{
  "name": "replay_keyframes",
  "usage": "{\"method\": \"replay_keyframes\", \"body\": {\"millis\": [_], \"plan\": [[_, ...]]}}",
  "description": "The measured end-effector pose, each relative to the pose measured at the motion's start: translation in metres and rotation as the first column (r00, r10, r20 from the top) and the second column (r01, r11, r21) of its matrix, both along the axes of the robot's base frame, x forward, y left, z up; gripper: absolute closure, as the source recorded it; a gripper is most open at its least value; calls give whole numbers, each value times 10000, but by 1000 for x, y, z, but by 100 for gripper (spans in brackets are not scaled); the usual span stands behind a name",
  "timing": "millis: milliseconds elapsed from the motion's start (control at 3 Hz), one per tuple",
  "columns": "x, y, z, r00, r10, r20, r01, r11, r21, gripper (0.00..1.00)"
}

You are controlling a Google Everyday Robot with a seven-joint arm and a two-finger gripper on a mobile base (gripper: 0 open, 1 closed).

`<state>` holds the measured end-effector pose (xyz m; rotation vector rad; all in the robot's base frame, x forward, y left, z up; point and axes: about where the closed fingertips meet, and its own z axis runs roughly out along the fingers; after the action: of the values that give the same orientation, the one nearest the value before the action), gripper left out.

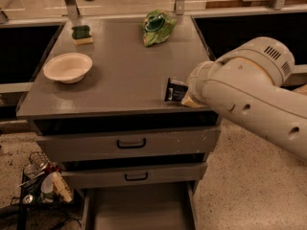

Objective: Pick rxbar blueberry from bottom drawer and place on counter

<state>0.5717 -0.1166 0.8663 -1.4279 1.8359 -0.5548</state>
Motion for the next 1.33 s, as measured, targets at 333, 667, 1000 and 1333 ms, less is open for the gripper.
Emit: {"method": "replay_keyframes", "body": {"millis": [333, 667, 1000, 1333], "plan": [[10, 17, 0, 9960, 773, -438, -766, 9969, 167, 100], [11, 17, -1, 9957, 783, -500, -772, 9968, 222, 100], [12, 17, -1, 9961, 750, -474, -740, 9970, 219, 100], [18, 18, -4, 9984, 493, -272, -488, 9986, 196, 100]]}}
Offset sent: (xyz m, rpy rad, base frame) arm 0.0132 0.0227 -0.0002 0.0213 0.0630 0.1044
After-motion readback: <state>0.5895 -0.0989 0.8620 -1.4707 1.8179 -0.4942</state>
